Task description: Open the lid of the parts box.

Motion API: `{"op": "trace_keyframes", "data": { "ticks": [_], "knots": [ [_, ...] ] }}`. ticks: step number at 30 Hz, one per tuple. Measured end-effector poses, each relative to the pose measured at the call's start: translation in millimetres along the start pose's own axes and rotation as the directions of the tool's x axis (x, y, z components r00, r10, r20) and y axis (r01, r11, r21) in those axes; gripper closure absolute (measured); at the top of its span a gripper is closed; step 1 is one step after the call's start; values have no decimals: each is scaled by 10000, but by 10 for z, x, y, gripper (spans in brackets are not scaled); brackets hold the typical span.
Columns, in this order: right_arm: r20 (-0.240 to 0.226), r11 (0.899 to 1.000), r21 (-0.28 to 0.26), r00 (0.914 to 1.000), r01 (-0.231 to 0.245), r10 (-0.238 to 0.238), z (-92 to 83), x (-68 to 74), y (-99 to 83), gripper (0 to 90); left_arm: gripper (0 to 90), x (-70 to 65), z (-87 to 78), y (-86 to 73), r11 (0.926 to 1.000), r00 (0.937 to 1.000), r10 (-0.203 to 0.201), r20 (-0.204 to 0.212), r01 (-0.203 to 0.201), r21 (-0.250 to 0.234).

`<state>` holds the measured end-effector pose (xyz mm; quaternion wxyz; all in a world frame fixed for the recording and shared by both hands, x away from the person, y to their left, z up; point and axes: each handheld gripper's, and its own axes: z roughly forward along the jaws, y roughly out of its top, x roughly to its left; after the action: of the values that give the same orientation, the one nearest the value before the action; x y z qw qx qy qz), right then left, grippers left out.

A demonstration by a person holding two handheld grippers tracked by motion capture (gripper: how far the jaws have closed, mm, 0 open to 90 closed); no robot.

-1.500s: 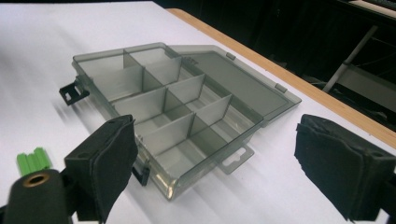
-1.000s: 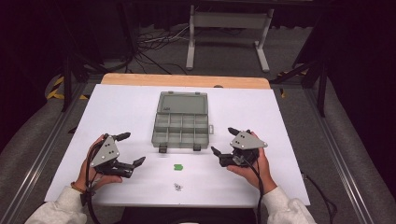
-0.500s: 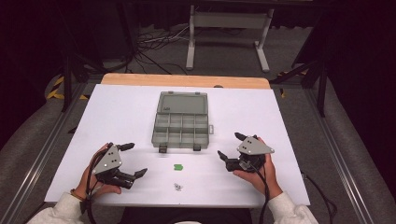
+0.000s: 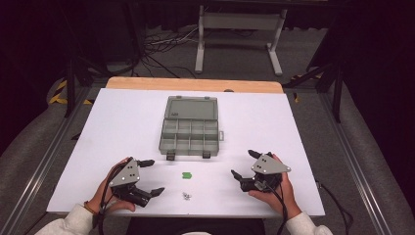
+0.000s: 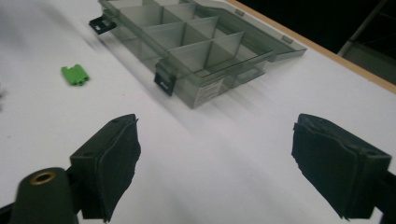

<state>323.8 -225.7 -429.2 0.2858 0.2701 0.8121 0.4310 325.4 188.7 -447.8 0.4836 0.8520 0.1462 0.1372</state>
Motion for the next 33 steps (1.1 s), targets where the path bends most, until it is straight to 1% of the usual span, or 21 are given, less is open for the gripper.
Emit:
{"op": "trace_keyframes", "data": {
  "ticks": [2, 3, 5, 7, 9, 10, 11, 12, 14, 16, 21, 22, 23, 25, 26, 27, 29, 30, 31, 32, 33],
  "knots": [
    [-119, 9999, 124, 9999, 93, -92, 12, 34, -18, 156, 104, -10, 12, 8, 10000, 10000, -43, 75, 43, -14],
    [-119, 9999, 124, 9999, 93, -92, 12, 34, -18, 156, 104, -16, 29, 24, 10000, 9999, 48, 134, -47, -34],
    [-272, 9997, 219, 9996, 127, -121, 30, 58, -29, 156, 119, -40, 84, 70, 9996, 9990, 278, 341, -279, 15],
    [-294, 9997, 239, 9995, 104, -97, 47, 60, -24, 156, 130, -62, 157, 106, 9995, 9972, 296, 684, -299, 40],
    [-334, 9996, 270, 9994, 83, -74, 56, 60, -21, 157, 147, -93, 259, 140, 9992, 9945, 356, 989, -374, 164],
    [-382, 9996, 278, 9992, 95, -85, 59, 60, -22, 158, 158, -113, 315, 163, 9977, 9929, 548, 1060, -586, 330],
    [-414, 9994, 339, 9991, 93, -79, 64, 63, -24, 159, 164, -138, 368, 180, 9962, 9889, 681, 1322, -746, 449],
    [-414, 9994, 339, 9991, 93, -79, 64, 63, -24, 159, 179, -138, 368, 180, 9962, 9889, 681, 1322, -746, 449],
    [-456, 9988, 459, 9989, 167, -146, 78, 67, -27, 158, 184, -183, 448, 200, 9922, 9848, 893, 1487, -1010, 731],
    [-465, 9984, 517, 9987, 218, -194, 85, 72, -29, 158, 193, -204, 489, 212, 9906, 9803, 985, 1710, -1130, 770],
    [-436, 9984, 513, 9988, 236, -214, 76, 67, -27, 158, 222, -245, 546, 228, 9865, 9767, 1087, 1852, -1289, 1007],
    [-440, 9985, 510, 9988, 218, -195, 73, 66, -26, 158, 249, -260, 565, 231, 9830, 9719, 1231, 2005, -1472, 1102],
    [-440, 9985, 510, 9988, 218, -195, 73, 66, -26, 158, 265, -260, 565, 231, 9830, 9719, 1231, 2005, -1472, 1102],
    [-447, 9982, 553, 9988, 231, -207, 82, 68, -26, 158, 299, -281, 582, 232, 9793, 9684, 1306, 2123, -1594, 1247],
    [-469, 9979, 602, 9987, 220, -191, 93, 71, -24, 158, 330, -290, 595, 232, 9765, 9638, 1380, 2281, -1709, 1311],
    [-478, 9977, 622, 9986, 251, -221, 100, 77, -23, 159, 349, -304, 614, 237, 9723, 9632, 1465, 2252, -1821, 1464],
    [-506, 9973, 661, 9983, 332, -299, 112, 88, -21, 159, 422, -298, 625, 247, 9722, 9596, 1465, 2401, -1845, 1444],
    [-518, 9971, 670, 9982, 349, -315, 117, 90, -21, 160, 441, -294, 633, 254, 9719, 9582, 1455, 2465, -1849, 1454],
    [-518, 9971, 670, 9982, 349, -315, 117, 90, -21, 160, 467, -294, 633, 254, 9719, 9582, 1455, 2465, -1849, 1454],
    [-558, 9968, 720, 9980, 346, -307, 124, 92, -22, 160, 467, -295, 649, 259, 9712, 9538, 1474, 2618, -1897, 1444],
    [-573, 9965, 747, 9978, 364, -321, 131, 95, -24, 160, 499, -301, 660, 263, 9695, 9519, 1472, 2688, -1927, 1514]
  ]
}}
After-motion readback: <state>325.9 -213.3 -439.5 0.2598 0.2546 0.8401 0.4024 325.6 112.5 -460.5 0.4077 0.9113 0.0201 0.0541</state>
